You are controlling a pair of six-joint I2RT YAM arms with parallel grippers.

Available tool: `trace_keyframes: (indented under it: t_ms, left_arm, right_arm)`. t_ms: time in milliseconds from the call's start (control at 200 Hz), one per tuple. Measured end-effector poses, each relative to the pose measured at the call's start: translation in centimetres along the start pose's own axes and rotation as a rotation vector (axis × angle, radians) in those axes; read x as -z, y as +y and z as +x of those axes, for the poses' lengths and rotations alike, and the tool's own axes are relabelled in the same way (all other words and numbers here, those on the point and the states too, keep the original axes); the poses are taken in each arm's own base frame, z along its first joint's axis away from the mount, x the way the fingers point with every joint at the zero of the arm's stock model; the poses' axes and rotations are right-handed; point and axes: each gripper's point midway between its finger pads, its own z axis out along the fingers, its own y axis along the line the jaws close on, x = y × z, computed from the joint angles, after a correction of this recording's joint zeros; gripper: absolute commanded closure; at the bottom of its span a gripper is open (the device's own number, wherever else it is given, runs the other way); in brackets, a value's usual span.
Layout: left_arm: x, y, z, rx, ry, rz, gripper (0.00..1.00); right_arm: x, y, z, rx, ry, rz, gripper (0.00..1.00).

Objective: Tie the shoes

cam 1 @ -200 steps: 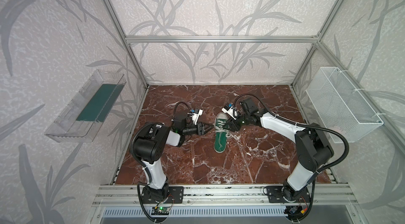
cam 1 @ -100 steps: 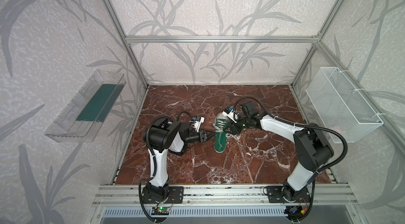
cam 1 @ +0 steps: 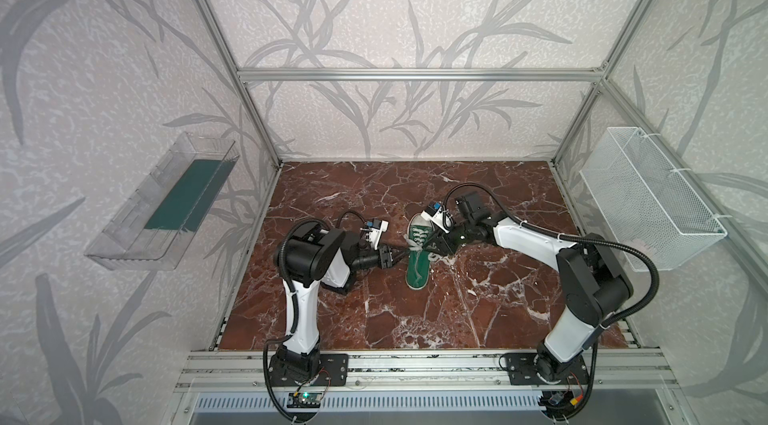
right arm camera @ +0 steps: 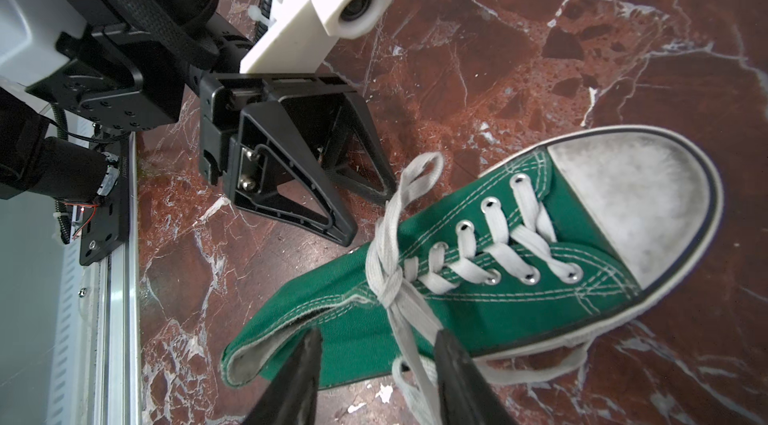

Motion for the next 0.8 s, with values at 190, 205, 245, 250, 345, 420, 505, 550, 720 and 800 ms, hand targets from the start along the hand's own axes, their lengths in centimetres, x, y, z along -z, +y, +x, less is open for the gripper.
trace_keyframes:
  t_ms: [190,205,245,250,345,420,505,550,720,800]
  left_arm:
    - [-0.1,0.0,-0.1,-0.002,-0.001,0.004,0.64]
    - [-0.1,-0.1,-0.1,-0.002,-0.001,0.005,0.66]
    - [-0.1,0.0,-0.1,0.001,0.001,0.005,0.71]
    - [-0.1,0.0,-0.1,0.000,0.001,0.005,0.72]
    - [-0.1,0.0,0.0,0.002,0.003,0.006,0.82]
    - [-0.1,0.1,0.0,0.003,0.003,0.005,0.87]
    - [-0.1,0.0,0.0,0.001,0.003,0.005,0.94]
    - [-0.1,0.1,0.0,0.002,0.002,0.005,0.98]
    - [-0.1,0.1,-0.1,-0.003,-0.003,0.003,1.00]
    - [-0.1,0.1,-0.1,-0.002,-0.005,-0.001,1.00]
  right_arm:
    - [-0.1,0.0,0.0,0.001,-0.002,-0.007,0.54]
    - [-0.1,0.0,0.0,0.001,-0.002,-0.007,0.54]
    - [-0.2,0.0,0.1,0.001,-0.002,-0.008,0.54]
    - [-0.3,-0.1,0.1,0.000,-0.001,-0.008,0.54]
    - [-0.7,-0.3,0.4,-0.007,0.007,-0.013,0.54]
    - [-1.0,-0.4,0.7,-0.014,0.016,-0.015,0.54]
    - [-1.2,-0.5,1.0,-0.018,0.022,-0.015,0.54]
    - [-1.3,-0.6,1.1,-0.019,0.025,-0.015,0.54]
    - [-1.4,-0.8,1.3,-0.020,0.030,-0.013,0.53]
    - [-1.4,-0.8,1.2,-0.020,0.030,-0.012,0.52]
